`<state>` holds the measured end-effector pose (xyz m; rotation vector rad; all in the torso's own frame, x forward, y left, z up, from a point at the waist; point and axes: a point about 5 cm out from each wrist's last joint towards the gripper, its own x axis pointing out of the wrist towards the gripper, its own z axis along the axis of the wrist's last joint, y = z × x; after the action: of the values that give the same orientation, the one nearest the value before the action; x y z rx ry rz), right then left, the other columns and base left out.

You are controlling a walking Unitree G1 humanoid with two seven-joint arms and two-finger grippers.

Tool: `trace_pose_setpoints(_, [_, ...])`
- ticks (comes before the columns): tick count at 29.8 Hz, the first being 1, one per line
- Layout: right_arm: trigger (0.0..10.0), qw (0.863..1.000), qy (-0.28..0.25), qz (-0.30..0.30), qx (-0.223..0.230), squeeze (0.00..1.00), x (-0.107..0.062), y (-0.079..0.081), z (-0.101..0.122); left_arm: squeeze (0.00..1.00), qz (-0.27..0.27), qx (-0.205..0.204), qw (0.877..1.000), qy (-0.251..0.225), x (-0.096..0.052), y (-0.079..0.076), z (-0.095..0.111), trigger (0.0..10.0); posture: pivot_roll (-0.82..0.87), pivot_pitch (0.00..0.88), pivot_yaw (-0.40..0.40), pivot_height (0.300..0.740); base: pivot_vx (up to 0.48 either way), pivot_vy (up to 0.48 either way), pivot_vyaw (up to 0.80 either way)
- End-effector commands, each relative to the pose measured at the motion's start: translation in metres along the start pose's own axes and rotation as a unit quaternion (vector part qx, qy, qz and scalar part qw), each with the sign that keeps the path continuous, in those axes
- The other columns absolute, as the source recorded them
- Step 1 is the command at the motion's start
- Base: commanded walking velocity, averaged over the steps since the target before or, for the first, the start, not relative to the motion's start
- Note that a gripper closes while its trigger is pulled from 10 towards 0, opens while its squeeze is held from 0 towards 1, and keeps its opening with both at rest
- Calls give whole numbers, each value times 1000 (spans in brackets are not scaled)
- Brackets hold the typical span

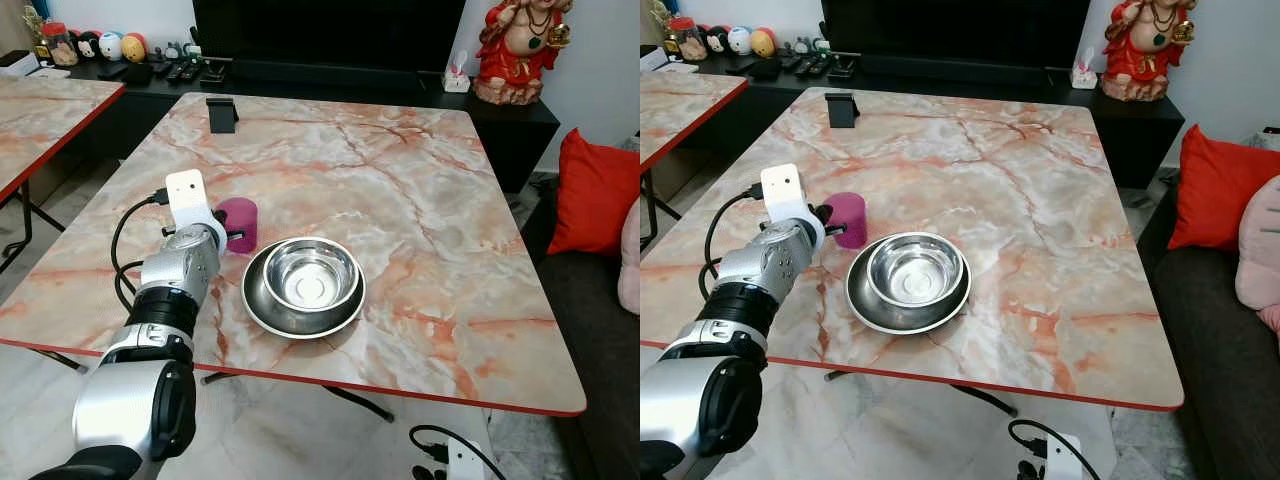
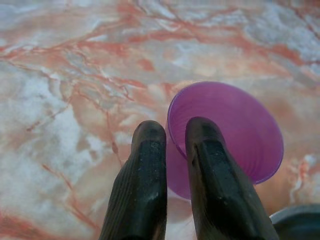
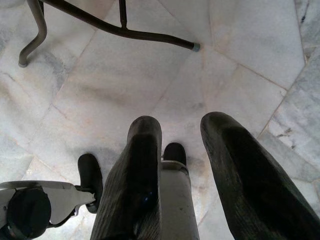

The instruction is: Setting the table

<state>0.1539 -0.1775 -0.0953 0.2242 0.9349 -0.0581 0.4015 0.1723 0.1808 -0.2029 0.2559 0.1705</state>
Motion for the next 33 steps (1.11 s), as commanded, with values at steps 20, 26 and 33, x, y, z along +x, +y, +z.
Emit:
trace_pose_setpoints(20, [10000,1000,-3,-8,8,0,-1,-3,-1,0,-134,181,938,-264,-31,-26,22,10000,58,0,-45,740,0,0,0])
trace_pose_setpoints(26, [10000,1000,-8,-10,10,0,-1,-4,-1,0,-162,190,925,-286,-43,-29,7,10000,48,0,-45,740,0,0,0])
trace_pose_setpoints(33, [10000,1000,-13,-10,11,0,-2,-3,-1,0,-160,189,914,-321,-52,-28,7,10000,60,0,-49,740,0,0,0])
